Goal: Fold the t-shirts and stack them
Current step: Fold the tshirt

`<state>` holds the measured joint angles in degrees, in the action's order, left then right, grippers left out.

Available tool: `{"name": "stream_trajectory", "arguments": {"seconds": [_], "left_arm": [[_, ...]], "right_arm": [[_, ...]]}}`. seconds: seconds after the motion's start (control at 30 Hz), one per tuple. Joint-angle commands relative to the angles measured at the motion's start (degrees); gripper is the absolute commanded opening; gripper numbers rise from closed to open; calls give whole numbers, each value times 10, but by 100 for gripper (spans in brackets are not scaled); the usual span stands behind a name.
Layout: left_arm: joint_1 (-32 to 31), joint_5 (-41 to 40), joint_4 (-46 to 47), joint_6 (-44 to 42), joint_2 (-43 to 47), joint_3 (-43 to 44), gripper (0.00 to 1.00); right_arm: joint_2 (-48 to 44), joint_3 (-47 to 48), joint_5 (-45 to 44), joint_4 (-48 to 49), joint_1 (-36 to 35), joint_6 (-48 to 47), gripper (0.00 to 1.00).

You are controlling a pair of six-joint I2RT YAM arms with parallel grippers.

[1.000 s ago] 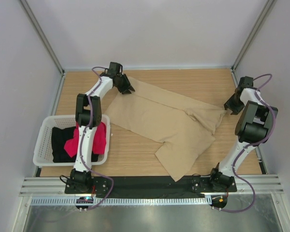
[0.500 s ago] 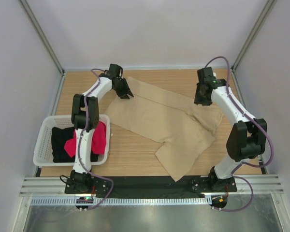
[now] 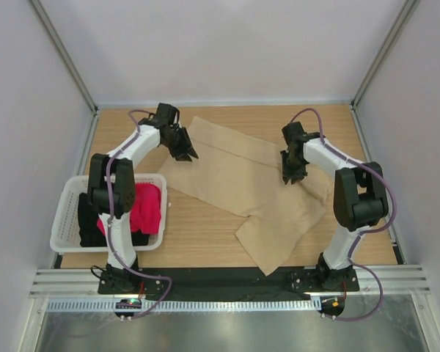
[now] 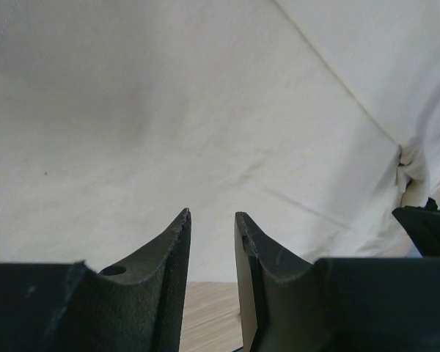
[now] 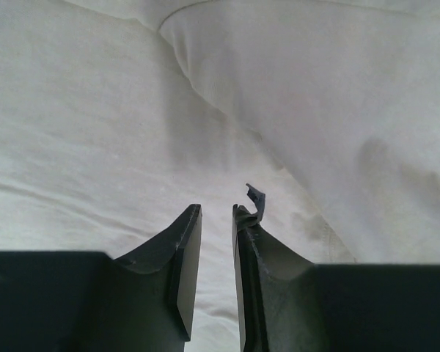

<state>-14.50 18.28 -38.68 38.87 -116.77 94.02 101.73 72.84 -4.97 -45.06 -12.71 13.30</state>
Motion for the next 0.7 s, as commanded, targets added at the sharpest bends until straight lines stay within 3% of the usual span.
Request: {"name": "stream_trajectory", "arguments": {"seconds": [0.0, 0.23, 0.67], "left_arm": [[1, 24, -5, -27, 52, -38, 31], [0, 21, -7, -47, 87, -78, 31], [2, 27, -10, -53, 77, -77, 31]], "right_arm": [[20, 14, -27, 26, -3, -15, 30], [52, 37, -99, 30, -4, -23, 30], [68, 45, -128, 36, -3, -36, 34]]}}
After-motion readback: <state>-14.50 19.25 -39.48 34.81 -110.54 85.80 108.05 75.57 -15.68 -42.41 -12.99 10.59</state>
